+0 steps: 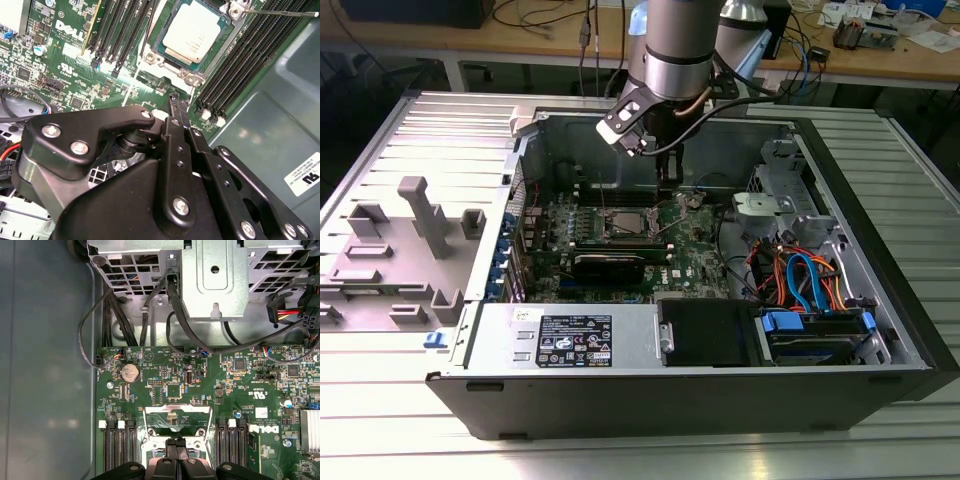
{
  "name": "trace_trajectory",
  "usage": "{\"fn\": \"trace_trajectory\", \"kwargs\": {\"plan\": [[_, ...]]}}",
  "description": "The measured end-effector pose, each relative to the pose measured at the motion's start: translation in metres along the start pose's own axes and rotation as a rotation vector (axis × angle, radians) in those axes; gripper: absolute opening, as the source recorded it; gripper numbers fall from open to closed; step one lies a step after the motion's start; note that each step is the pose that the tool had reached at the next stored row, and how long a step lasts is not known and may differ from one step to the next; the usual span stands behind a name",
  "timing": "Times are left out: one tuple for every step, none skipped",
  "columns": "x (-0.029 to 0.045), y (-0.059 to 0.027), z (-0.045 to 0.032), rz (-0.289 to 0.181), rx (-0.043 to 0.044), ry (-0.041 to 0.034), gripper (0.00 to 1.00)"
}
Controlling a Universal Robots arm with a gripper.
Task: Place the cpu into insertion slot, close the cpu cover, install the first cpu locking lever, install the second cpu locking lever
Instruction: 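Close the cpu cover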
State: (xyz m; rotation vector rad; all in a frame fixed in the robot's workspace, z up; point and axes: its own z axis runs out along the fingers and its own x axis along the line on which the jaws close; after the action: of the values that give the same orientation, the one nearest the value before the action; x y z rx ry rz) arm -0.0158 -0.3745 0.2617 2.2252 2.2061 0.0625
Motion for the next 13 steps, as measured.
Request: {"fn": "trace_trajectory", "kwargs": {"plan": [[0.0000, 0.0000, 0.0000, 0.000, 0.0000, -0.0001, 0.11], [0.0000, 0.0000, -0.0001, 0.000, 0.0000, 0.0000, 0.11], [0.0000, 0.0000, -0.0001, 0.000, 0.0000, -0.0001, 0.11], [0.0000, 0.0000, -0.0001, 0.000, 0.0000, 0.0000, 0.11], [0.0000, 0.0000, -0.0001, 0.000, 0.0000, 0.0000, 0.11], [0.0000, 0.0010, -0.0001, 0.000, 0.0001, -0.0001, 0.11], [0.0000, 0.0021, -0.0001, 0.000, 0.0001, -0.0002, 0.11], [0.0000, 0.0043, 0.0000, 0.000, 0.0001, -0.0002, 0.11], [0.0000, 0.0062, 0.0000, 0.000, 0.0001, -0.0002, 0.11], [0.0001, 0.0075, 0.0001, 0.000, 0.0001, -0.0001, 0.11], [0.0001, 0.0079, -0.0003, 0.000, 0.0001, -0.0002, 0.11], [0.0001, 0.0088, -0.0008, 0.000, 0.0001, -0.0001, 0.11], [0.0001, 0.0106, -0.0008, 0.000, -0.0001, 0.0001, 0.11]]}}
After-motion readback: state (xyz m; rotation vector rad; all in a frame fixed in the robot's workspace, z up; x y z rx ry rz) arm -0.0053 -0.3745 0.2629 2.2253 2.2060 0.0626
